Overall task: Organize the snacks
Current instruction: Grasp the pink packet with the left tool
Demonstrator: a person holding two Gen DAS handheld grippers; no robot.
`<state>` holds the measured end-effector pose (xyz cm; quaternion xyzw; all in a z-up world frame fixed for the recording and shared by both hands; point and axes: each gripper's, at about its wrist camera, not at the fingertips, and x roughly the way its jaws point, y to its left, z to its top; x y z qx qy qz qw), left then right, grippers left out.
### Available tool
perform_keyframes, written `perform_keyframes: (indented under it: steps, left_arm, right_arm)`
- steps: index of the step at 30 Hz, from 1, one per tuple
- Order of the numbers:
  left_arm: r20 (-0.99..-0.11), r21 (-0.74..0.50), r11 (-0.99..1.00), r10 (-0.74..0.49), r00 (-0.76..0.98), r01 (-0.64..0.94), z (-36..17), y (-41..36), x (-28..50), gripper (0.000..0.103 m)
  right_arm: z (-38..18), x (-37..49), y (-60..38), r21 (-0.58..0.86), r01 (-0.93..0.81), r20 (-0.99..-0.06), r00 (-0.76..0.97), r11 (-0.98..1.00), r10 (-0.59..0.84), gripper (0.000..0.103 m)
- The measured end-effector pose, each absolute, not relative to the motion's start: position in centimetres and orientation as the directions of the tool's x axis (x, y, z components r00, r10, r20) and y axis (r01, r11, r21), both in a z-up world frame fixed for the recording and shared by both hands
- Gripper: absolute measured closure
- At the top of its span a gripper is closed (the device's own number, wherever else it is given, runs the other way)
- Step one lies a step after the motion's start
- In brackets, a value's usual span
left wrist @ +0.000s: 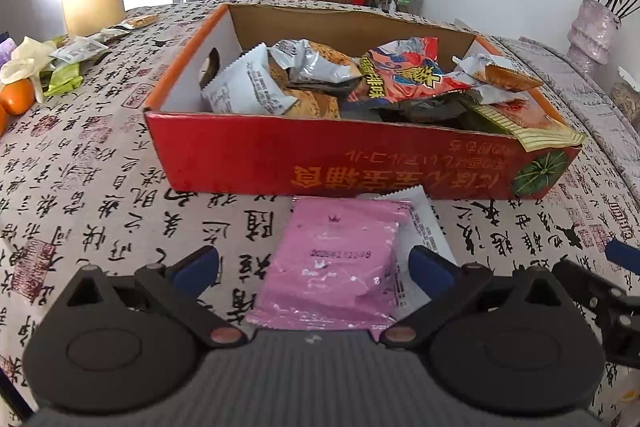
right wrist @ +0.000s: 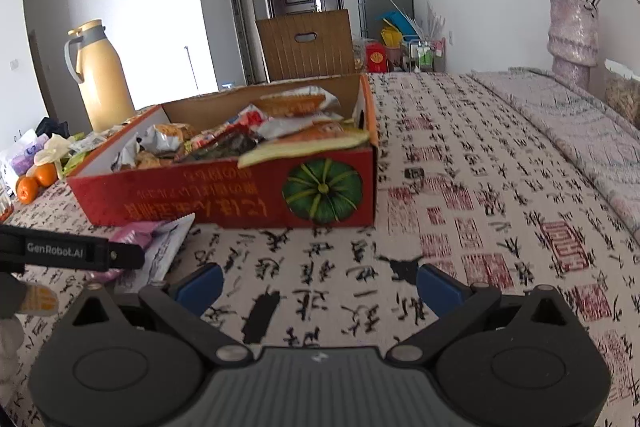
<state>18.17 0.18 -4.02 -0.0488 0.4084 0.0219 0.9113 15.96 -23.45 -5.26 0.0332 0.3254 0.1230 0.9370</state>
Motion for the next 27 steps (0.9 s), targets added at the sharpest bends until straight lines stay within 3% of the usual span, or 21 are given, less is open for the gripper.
perform_keyframes:
  steps: [4,9,11,27]
  left_arm:
    - [-0.743,-0.075,0.995,-0.012,0.669,-0.065,-4.2,0.0,18.3,0.006]
    - [-0.743,-0.109,0.993,-0.055,0.667,-0.040,-4.3,-0.1,18.3,0.033]
    - [-0.741,-0.131,0.991,-0.078,0.667,-0.030,-4.3,0.0,18.3,0.038]
    - [-0.696,-0.119,0.992,-0.062,0.716,-0.031,-3.2,1.2,16.3,0.041]
  right_arm:
    - [-5.5,15.9,-23.8,0.146,-0.199,-0.607,0.755,0.969,0.246,0.000]
    - [-5.6,16.0,-23.9,0.149,-0.196,-0.610,0.753,0.969,0.246,0.000]
    - [-5.7,16.0,-23.9,0.149,-0.197,-0.613,0.751,0.969,0.247,0.000]
    - [-5.9,16.0,-22.8,0.147,-0.213,-0.626,0.736,0.966,0.257,0.000]
